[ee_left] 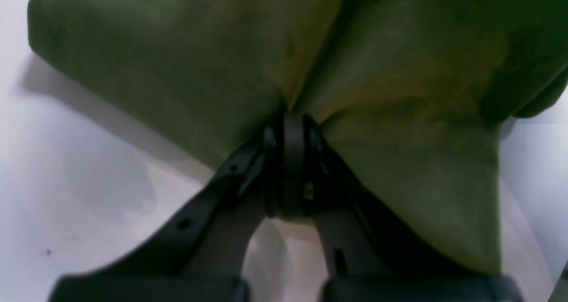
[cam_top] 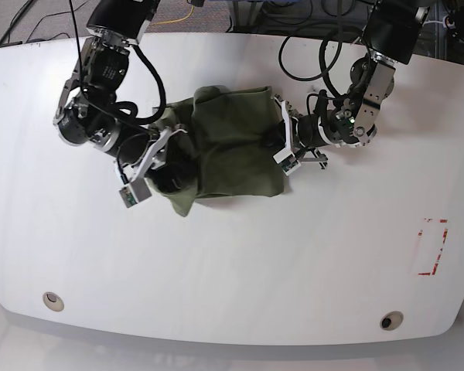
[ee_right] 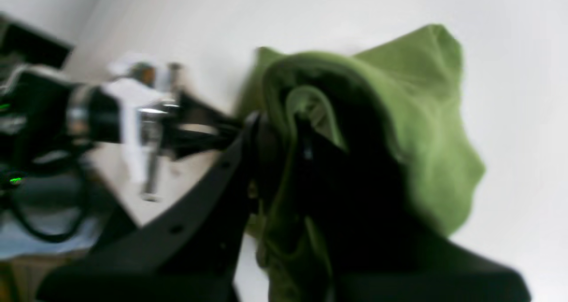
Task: Layout the t-shirt on the table in an organized manner, then fold the t-shirt properly
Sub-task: 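Fold the lifted shirt end over toward the left gripper with the right gripper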
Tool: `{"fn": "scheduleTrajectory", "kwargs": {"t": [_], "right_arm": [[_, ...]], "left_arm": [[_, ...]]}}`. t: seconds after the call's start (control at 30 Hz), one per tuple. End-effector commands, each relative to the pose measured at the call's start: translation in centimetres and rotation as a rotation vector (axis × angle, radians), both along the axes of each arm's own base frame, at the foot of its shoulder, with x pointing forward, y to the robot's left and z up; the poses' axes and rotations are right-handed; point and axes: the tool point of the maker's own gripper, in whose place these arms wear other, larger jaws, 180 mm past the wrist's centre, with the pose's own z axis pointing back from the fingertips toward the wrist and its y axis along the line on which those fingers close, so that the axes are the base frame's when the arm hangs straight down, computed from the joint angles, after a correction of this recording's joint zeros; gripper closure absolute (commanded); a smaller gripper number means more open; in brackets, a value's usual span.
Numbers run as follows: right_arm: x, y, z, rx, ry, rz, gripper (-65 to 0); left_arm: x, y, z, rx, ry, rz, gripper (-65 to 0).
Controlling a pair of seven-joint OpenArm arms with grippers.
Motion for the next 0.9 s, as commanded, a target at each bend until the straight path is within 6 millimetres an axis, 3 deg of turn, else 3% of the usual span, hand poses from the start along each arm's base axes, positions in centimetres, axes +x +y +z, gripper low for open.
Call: {"fn": "scheduleTrajectory", "kwargs": {"t": [0.0, 0.2, 0.7, 0.77, 0.87], "right_arm": [[0.7, 1.1, 2.0, 0.057, -0.067, 0.008, 0.0], [0.2, 4.3, 2.3, 0.093, -0.066, 0.081, 0.0], [-0.4, 8.1, 2.4, 0.172, -0.029, 0.139, -0.6], [-0.4, 8.3, 2.1, 0.174, -0.020, 0.145, -3.2], [-0.3, 8.4, 1.9, 0.177, -0.009, 0.148, -13.5]], "left_arm": [[0.0, 1.2, -0.7, 0.072, 0.010, -0.003, 0.0], [0.0, 1.2, -0.7, 0.071, 0.011, 0.000, 0.0], [0.0, 1.0, -0.5, 0.065, 0.008, -0.001, 0.0], [0.0, 1.0, -0.5, 0.065, 0.008, -0.001, 0.0], [0.1, 0.7, -0.4, 0.057, 0.008, 0.000, 0.0]]}}
